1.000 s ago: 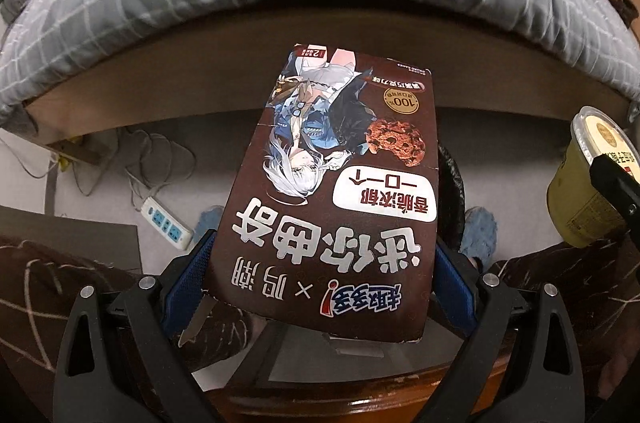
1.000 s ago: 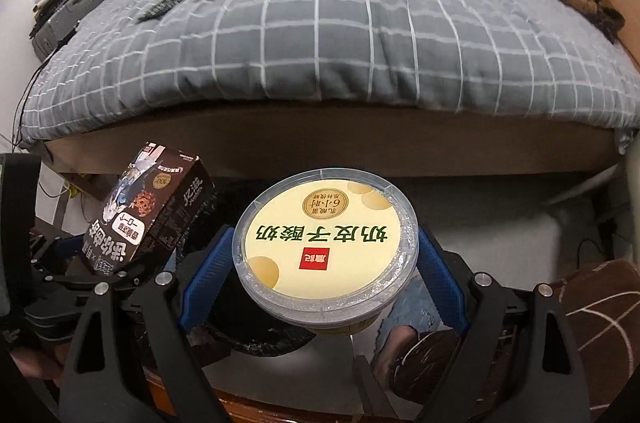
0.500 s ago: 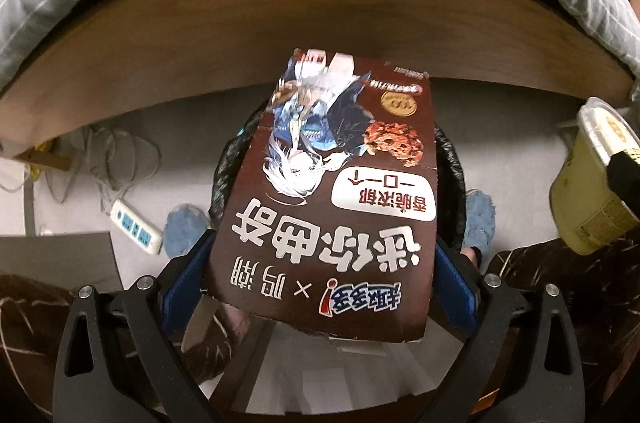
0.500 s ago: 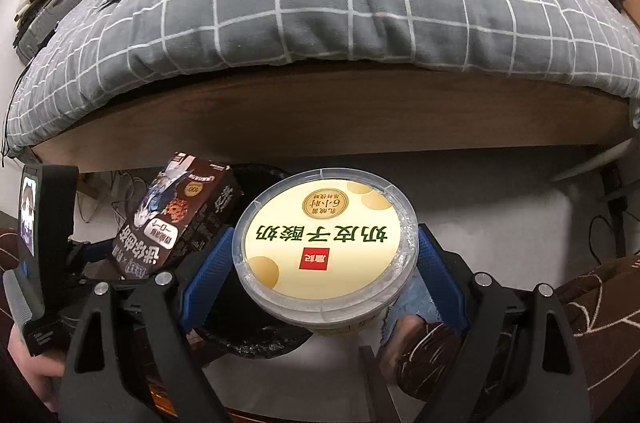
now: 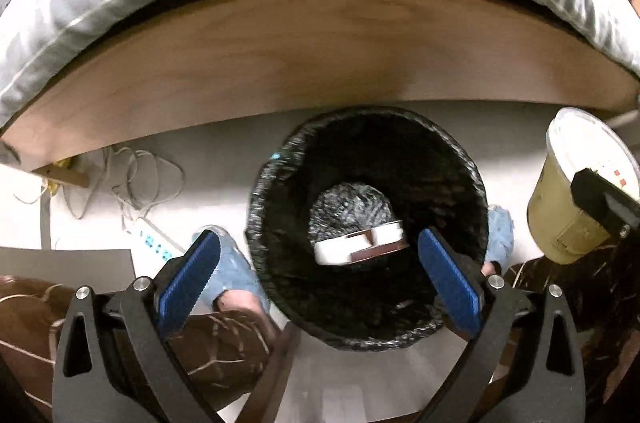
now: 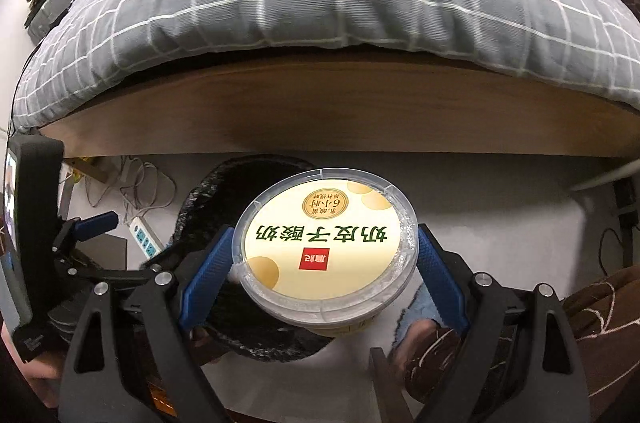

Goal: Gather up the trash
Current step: 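Open the left gripper over the bin while the right releases the yogurt cup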

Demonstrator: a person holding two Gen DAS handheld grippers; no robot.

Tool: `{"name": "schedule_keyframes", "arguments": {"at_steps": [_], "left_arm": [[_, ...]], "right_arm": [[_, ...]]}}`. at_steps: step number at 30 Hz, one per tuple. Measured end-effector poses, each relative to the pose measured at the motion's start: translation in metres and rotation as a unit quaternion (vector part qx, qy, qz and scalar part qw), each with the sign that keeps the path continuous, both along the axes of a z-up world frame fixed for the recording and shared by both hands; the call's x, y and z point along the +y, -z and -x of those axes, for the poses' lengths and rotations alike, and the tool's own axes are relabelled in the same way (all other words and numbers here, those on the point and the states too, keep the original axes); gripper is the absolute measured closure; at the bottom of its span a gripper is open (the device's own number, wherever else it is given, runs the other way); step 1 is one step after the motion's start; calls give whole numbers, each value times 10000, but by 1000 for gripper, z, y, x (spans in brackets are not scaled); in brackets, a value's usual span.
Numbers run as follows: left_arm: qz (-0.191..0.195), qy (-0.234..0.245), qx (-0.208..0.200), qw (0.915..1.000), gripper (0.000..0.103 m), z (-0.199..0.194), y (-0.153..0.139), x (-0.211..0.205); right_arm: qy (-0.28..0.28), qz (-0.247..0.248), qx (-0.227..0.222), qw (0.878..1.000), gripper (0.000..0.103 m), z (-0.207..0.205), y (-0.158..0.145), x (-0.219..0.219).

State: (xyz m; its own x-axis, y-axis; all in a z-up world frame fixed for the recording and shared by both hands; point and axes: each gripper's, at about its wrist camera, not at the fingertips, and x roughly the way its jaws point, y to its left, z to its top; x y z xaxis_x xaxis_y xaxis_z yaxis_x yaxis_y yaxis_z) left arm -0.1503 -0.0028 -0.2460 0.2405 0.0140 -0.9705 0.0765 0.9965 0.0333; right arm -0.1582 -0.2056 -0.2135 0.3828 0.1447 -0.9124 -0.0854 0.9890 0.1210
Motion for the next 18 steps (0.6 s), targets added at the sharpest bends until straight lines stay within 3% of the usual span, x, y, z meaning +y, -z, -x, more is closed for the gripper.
{"name": "schedule_keyframes", "arguments": {"at_steps": [5, 18], "left_arm": [[-81, -277, -215, 9994, 6, -1, -14, 22], [51, -805, -156, 9966, 6, 3, -16, 60]], "right_arm": [[-195, -45, 16, 9998, 19, -4, 4, 18], [-551, 11, 234, 9982, 17, -11, 21, 53]]}}
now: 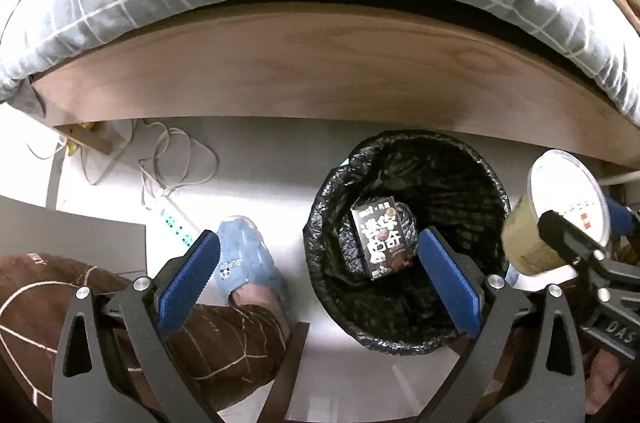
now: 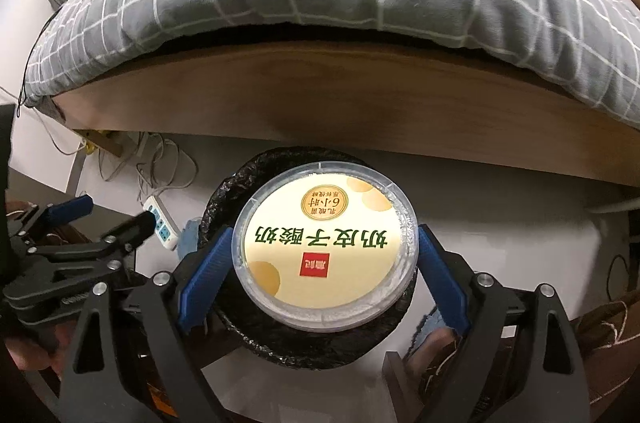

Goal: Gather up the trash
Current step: 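Open the left gripper over the bin while the right releases the yogurt cup, then move both tools back up over the bed toward the remaining trash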

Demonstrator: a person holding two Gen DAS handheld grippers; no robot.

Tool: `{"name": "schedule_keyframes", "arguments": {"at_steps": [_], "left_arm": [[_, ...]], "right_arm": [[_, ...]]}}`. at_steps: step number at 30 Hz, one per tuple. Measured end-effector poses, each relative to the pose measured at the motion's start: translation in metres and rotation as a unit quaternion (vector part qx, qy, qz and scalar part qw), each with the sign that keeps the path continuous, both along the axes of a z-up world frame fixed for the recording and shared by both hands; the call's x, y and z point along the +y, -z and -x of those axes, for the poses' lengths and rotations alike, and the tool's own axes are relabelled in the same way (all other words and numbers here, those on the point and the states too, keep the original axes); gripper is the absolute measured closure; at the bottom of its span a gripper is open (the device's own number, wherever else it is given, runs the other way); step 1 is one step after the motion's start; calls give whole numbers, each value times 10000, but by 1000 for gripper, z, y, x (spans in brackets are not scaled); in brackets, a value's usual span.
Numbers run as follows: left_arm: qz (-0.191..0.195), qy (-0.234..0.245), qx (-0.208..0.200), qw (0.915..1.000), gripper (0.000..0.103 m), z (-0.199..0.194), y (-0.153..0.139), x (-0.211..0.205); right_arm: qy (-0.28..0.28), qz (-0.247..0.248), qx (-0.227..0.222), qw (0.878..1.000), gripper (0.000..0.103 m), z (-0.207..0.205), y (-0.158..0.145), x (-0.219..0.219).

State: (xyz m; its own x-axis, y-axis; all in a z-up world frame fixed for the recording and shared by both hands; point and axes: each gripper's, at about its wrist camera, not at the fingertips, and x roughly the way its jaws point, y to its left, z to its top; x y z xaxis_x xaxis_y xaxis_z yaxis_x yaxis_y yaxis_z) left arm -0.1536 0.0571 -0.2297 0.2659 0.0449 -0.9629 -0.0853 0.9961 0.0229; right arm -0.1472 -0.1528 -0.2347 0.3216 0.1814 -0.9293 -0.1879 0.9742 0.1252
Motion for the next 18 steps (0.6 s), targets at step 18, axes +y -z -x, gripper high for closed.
{"name": "schedule_keyframes", "arguments": {"at_steps": [18], "left_arm": [[-10, 234, -429, 9988, 6, -8, -27, -16]], "right_arm": [[393, 296, -916, 9946, 7, 5, -42, -26]]}}
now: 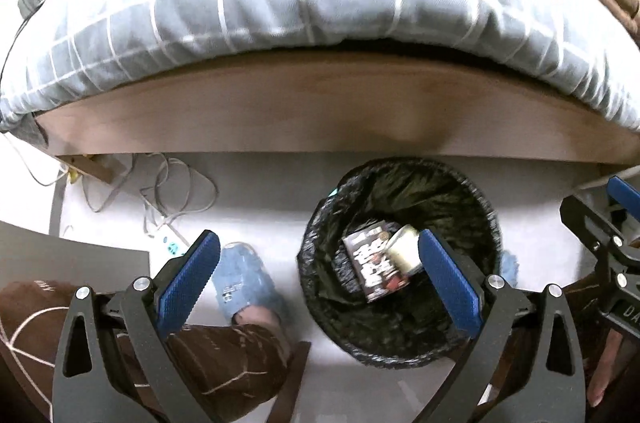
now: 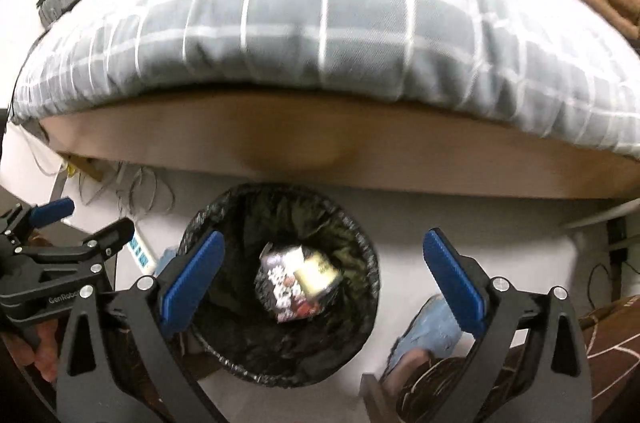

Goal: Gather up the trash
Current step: 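Move both tools back up over the bed toward the remaining trash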

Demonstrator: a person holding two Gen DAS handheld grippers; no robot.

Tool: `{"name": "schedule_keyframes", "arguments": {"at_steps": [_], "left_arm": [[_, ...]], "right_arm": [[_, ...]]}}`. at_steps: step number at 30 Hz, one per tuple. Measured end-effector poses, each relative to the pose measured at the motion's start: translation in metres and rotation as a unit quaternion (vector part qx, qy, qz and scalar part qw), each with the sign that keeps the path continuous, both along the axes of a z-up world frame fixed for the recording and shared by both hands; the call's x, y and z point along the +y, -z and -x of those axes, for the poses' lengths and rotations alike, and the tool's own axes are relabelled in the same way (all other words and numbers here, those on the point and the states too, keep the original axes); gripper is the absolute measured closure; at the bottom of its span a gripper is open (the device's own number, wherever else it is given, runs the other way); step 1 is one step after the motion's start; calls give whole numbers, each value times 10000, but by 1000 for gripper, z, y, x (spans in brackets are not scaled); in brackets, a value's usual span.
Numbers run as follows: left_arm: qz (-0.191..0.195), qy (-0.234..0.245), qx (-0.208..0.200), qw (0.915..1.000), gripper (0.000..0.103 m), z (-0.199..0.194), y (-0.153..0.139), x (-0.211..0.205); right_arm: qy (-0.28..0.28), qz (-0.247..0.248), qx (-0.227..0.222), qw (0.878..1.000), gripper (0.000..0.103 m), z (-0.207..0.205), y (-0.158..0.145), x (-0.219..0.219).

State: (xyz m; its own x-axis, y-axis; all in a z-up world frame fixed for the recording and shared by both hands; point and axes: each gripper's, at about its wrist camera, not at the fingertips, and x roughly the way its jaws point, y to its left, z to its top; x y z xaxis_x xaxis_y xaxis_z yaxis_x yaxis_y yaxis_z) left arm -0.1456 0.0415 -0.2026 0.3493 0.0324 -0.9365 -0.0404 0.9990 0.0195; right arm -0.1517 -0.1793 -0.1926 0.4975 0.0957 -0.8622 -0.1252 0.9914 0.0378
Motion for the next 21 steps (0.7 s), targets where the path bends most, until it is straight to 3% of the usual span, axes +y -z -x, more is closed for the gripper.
{"name": "schedule_keyframes", "arguments": {"at_steps": [5, 13, 21], "left_arm": [[-30, 96, -338, 9994, 6, -3, -25, -7], [227, 184, -722, 9970, 6, -17, -64, -10], [154, 238, -1092, 9936, 6, -38, -89, -11]], "right_arm": [[183, 61, -485, 9986, 7, -2, -30, -13], [388, 131, -1008, 9941, 7, -14, -57, -30], [441, 78, -1467, 9882, 7, -33, -86, -44]]}}
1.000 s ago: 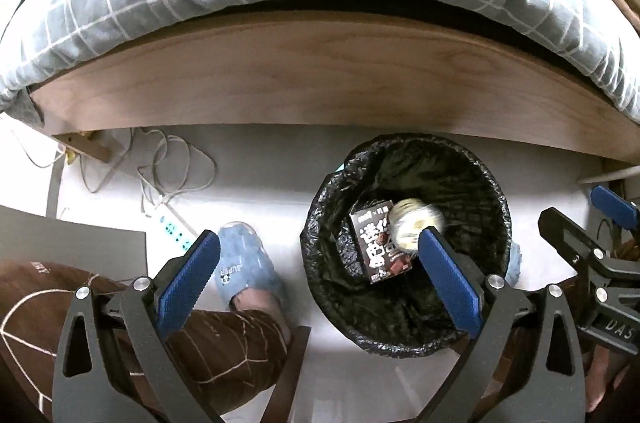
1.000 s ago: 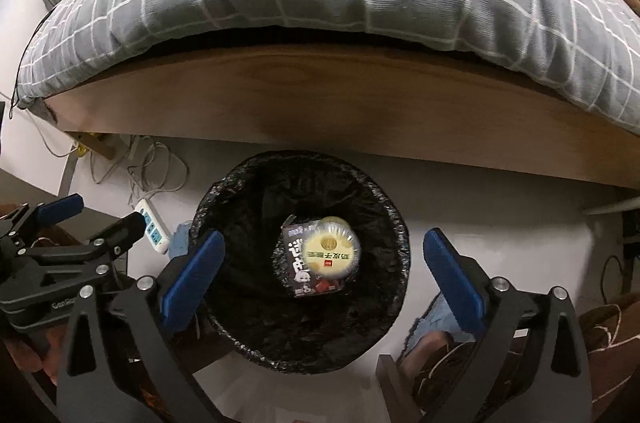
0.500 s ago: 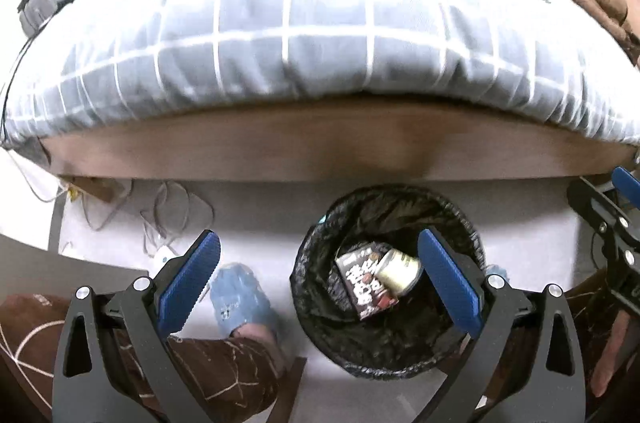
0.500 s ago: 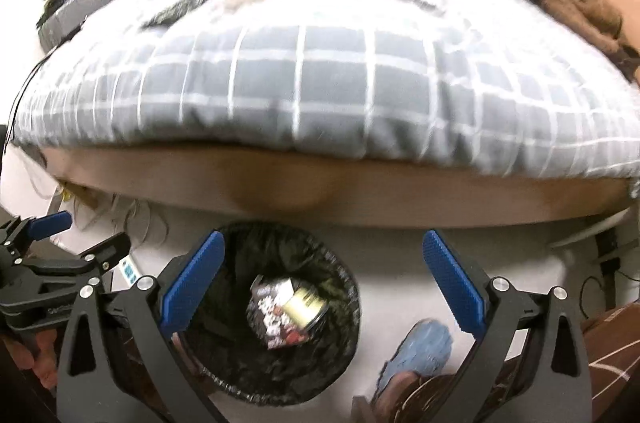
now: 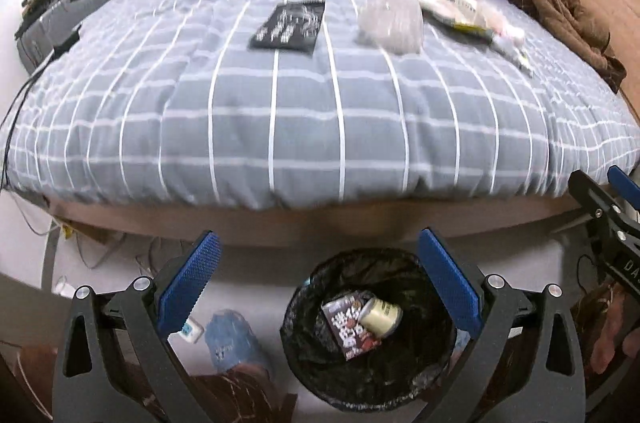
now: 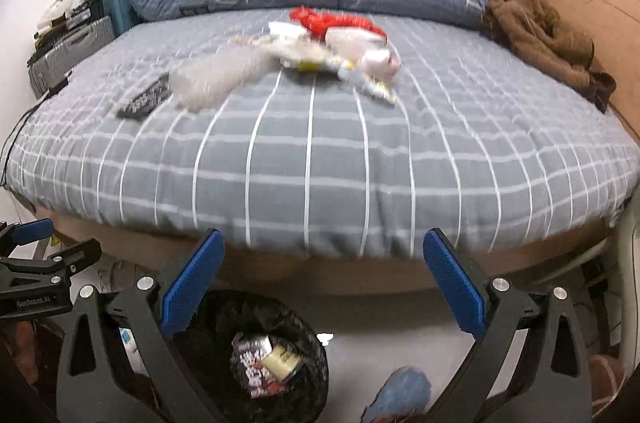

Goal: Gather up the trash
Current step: 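Move both tools back up over the bed toward the remaining trash, then grasp the black wet-wipe packet with the left gripper while the right grasps the plastic bag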

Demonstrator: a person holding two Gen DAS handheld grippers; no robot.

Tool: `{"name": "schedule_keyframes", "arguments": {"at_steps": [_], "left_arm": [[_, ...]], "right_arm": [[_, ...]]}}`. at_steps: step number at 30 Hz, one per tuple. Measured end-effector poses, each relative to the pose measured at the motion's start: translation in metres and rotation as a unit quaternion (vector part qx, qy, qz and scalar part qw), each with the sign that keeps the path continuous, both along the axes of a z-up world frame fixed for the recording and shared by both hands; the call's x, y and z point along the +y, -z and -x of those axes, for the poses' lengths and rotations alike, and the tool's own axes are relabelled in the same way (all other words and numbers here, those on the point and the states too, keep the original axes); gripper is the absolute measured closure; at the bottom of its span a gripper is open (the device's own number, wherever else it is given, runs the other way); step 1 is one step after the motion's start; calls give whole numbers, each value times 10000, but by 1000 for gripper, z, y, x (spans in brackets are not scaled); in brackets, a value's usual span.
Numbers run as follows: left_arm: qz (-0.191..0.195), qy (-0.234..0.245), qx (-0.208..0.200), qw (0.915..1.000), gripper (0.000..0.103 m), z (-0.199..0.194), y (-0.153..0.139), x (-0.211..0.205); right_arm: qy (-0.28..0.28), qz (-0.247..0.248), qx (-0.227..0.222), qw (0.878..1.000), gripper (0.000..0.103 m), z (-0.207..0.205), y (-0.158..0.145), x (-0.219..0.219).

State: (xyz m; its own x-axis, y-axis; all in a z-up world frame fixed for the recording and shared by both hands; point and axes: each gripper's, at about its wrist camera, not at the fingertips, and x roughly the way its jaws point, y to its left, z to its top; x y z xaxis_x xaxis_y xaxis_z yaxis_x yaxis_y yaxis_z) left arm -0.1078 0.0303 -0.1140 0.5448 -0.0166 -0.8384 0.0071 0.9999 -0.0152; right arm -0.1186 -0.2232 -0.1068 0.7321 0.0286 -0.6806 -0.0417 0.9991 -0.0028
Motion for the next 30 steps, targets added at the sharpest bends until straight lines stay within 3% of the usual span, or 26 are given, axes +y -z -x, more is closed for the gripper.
{"name": "schedule_keyframes", "arguments": {"at_steps": [10, 18, 30], "left_arm": [[178, -205, -342, 9990, 6, -46, -21, 15], [-56, -324, -602, 9976, 6, -90, -30, 23], [-182, -495, -509, 9973, 6, -168, -25, 36]], "right_arm": [[44, -3, -254, 9997, 7, -35, -20, -11], [192, -28, -392, 9990, 7, -76, -29, -27], [398, -3, -255, 9989, 14, -153, -19, -55]]}}
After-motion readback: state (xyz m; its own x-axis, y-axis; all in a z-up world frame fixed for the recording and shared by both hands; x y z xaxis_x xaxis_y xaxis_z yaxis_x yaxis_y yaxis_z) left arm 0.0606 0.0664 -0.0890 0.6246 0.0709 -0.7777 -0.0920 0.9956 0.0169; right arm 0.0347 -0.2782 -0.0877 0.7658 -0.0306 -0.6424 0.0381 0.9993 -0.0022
